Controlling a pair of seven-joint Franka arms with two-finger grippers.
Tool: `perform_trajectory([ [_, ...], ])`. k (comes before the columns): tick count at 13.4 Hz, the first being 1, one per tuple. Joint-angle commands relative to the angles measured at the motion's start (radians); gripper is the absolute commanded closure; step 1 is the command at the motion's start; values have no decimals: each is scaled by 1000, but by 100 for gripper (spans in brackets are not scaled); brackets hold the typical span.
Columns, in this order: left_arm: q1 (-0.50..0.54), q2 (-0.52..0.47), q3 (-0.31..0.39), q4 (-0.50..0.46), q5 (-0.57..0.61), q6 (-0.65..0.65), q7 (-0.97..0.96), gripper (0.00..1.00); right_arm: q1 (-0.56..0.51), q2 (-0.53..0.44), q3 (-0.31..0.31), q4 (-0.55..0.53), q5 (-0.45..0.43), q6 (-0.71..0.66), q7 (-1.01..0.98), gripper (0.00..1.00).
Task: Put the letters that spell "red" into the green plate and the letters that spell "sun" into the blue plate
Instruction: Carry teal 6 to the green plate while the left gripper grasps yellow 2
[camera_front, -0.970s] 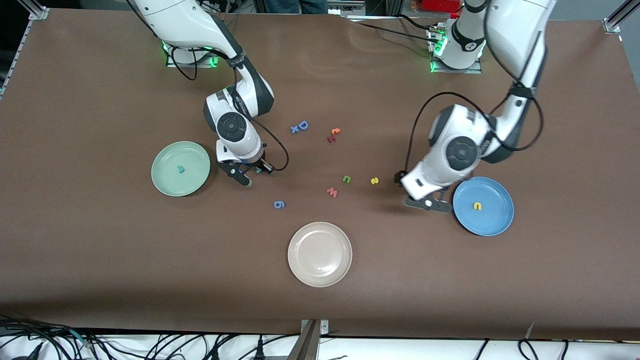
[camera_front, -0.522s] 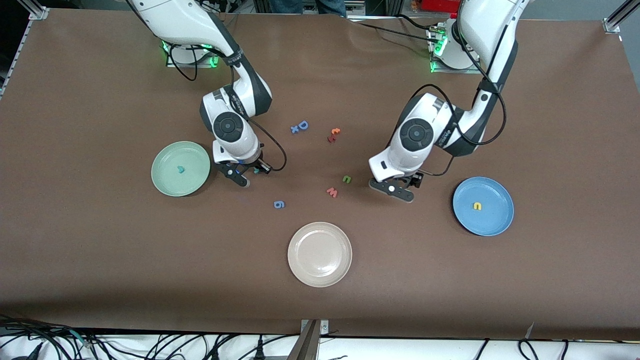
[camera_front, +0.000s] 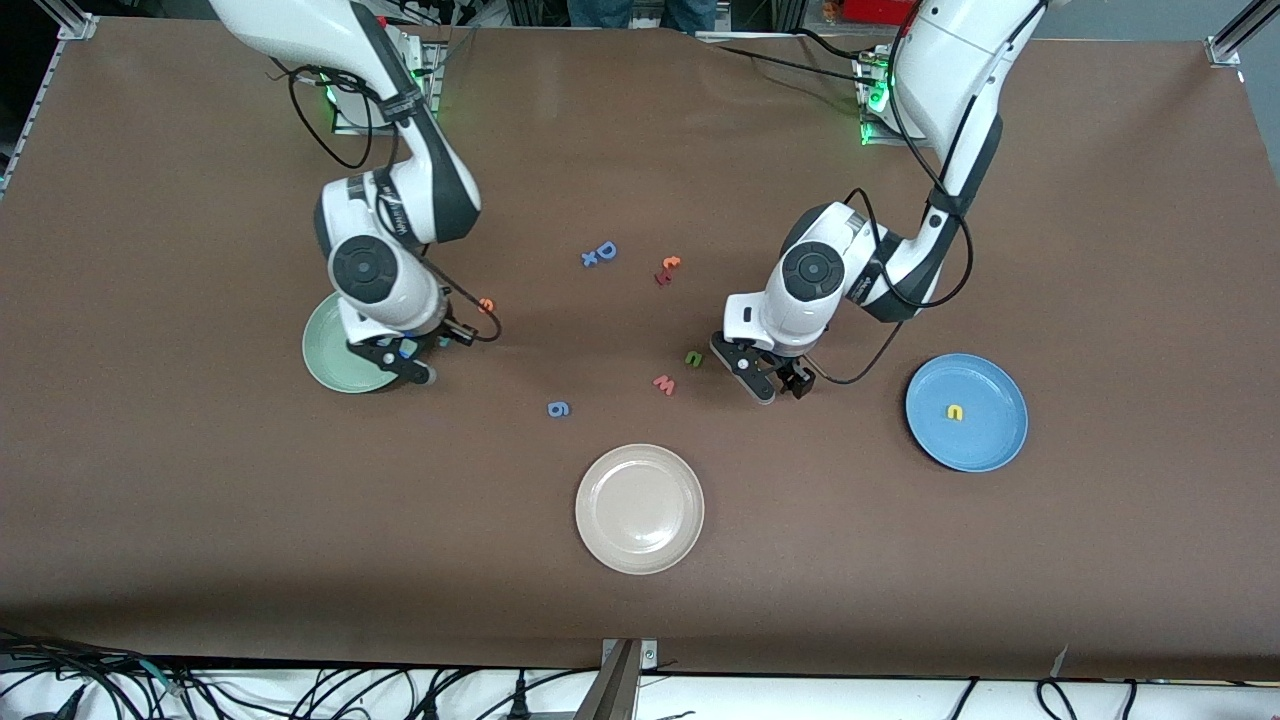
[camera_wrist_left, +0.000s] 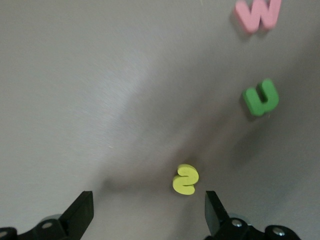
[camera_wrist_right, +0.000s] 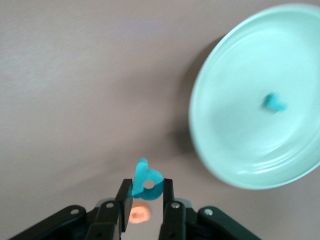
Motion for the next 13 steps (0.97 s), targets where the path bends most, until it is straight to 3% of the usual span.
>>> perform_trajectory([
  [1,-18,11,1,-11,21,24,23,6,-2,-46,-69,-27,10,-62,-160,87],
  [5,-23,16,1,-11,21,24,20,5,-14,-63,-164,-101,32,-53,-396,87],
  [7,-31,20,1,-10,21,26,21,10,-61,-53,-167,-128,84,-49,-479,87],
  [9,-31,37,1,-10,23,69,23,24,-75,-51,-167,-183,102,8,-539,87],
  [13,-34,54,1,-10,32,101,26,26,-87,-16,-165,-207,106,22,-553,85],
])
